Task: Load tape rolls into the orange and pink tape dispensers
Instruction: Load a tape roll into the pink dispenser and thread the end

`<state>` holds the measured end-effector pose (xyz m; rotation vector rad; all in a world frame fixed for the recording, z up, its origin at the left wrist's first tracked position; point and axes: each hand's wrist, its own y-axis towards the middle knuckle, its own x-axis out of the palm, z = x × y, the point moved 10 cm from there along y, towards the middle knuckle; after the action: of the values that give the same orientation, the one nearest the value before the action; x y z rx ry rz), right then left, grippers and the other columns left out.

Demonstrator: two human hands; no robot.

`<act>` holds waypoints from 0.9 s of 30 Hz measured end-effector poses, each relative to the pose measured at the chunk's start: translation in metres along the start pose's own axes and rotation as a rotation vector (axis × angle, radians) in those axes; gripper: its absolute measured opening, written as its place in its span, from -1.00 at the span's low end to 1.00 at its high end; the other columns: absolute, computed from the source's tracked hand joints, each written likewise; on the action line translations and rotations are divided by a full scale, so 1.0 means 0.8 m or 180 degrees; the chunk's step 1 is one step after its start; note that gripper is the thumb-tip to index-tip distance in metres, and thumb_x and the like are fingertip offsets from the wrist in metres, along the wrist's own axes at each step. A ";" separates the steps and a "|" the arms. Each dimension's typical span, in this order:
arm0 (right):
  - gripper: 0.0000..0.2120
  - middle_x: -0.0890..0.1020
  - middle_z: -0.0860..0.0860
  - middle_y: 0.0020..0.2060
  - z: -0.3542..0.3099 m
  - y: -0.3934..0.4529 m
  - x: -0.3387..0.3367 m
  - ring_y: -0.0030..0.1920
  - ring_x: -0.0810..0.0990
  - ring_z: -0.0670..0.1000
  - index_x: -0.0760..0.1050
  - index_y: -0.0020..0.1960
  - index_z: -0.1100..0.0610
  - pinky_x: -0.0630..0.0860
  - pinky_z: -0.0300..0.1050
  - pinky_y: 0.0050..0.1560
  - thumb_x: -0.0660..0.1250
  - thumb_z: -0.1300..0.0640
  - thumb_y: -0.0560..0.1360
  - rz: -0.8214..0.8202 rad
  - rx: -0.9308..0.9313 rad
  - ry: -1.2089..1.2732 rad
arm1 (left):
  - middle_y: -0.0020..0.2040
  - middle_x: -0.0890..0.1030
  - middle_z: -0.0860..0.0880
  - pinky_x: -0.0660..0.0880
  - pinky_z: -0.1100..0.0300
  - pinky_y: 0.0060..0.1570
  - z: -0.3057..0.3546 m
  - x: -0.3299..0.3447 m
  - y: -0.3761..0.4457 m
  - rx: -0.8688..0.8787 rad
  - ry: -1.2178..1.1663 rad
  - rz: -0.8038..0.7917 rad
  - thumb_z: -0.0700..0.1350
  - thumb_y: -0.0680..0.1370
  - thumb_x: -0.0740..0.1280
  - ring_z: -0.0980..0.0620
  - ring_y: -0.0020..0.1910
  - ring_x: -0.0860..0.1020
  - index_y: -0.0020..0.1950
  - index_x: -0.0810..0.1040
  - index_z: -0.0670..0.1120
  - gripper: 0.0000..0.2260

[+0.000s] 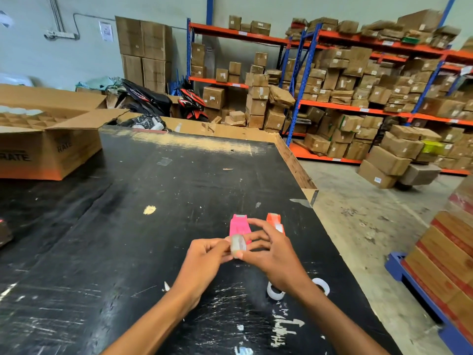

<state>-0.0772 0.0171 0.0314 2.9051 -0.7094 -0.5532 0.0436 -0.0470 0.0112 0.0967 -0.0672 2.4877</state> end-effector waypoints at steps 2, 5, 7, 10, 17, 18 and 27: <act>-0.36 0.62 -0.05 -0.08 -0.006 -0.001 0.001 -0.14 0.64 -0.12 0.39 0.34 0.02 0.63 -0.19 -0.08 0.53 0.26 0.33 0.0018 -0.0134 -0.0152 | -0.17 0.76 -0.12 0.63 0.22 0.00 0.000 0.000 0.005 -0.0077 0.0112 0.0128 -0.19 0.54 0.33 -0.02 -0.06 0.71 -0.19 0.74 -0.13 -0.79; -0.34 0.58 -0.19 -0.13 -0.018 -0.005 0.005 -0.10 0.63 -0.25 0.31 0.40 0.00 0.62 -0.25 -0.06 0.49 0.25 0.38 0.0027 -0.0384 -0.0497 | -0.20 0.73 -0.26 0.66 0.13 -0.06 0.002 -0.004 0.015 -0.0048 0.0399 0.0369 -0.19 0.43 0.48 -0.15 -0.18 0.71 -0.11 0.71 -0.25 -0.87; -0.32 0.55 -0.25 -0.16 -0.025 -0.006 0.007 -0.06 0.61 -0.28 0.29 0.42 0.00 0.63 -0.20 0.00 0.48 0.26 0.38 0.0012 -0.0510 -0.0663 | -0.25 0.72 -0.28 0.67 0.11 -0.16 0.004 -0.007 0.020 -0.0014 0.0571 0.0580 -0.24 0.40 0.50 -0.08 -0.32 0.66 -0.14 0.69 -0.29 -0.88; -0.34 0.56 -0.29 -0.16 -0.025 -0.004 0.004 -0.06 0.61 -0.32 0.30 0.41 0.01 0.62 -0.20 0.02 0.48 0.25 0.39 -0.0022 -0.0564 -0.0667 | -0.28 0.72 -0.24 0.67 0.07 -0.18 0.007 -0.003 0.027 -0.0003 0.0785 0.0659 -0.25 0.40 0.50 -0.03 -0.35 0.65 -0.18 0.69 -0.26 -0.93; -0.50 0.61 -0.18 -0.14 -0.012 0.002 -0.005 -0.06 0.64 -0.20 0.41 0.26 0.00 0.63 -0.21 -0.04 0.45 0.27 0.40 -0.0099 -0.0541 -0.0549 | -0.24 0.71 -0.31 0.66 -0.03 -0.07 -0.005 0.010 0.037 -0.0108 0.0580 0.0502 -0.25 0.41 0.49 -0.15 -0.26 0.68 -0.18 0.68 -0.29 -0.90; -0.54 0.63 -0.14 -0.11 -0.008 0.005 -0.006 -0.06 0.65 -0.17 0.43 0.22 0.00 0.63 -0.23 -0.05 0.46 0.27 0.40 -0.0086 -0.0485 -0.0453 | -0.22 0.71 -0.30 0.66 -0.01 -0.04 -0.006 0.013 0.038 -0.0153 0.0551 0.0412 -0.24 0.42 0.48 -0.18 -0.20 0.70 -0.18 0.68 -0.29 -0.90; -0.81 0.73 -0.02 -0.19 0.002 0.054 -0.034 -0.10 0.70 -0.03 0.66 -0.05 0.15 0.63 -0.13 -0.03 0.49 0.09 0.37 0.0338 -0.0174 -0.0628 | -0.03 0.73 -0.19 0.61 0.17 -0.03 0.018 0.026 0.064 -0.0193 0.0359 0.0112 -0.23 0.58 0.15 0.01 -0.12 0.68 0.03 0.68 -0.23 -0.70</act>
<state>-0.1184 -0.0086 0.0464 2.7689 -0.8520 -0.8404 -0.0034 -0.0763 0.0261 -0.0710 -0.0972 2.5189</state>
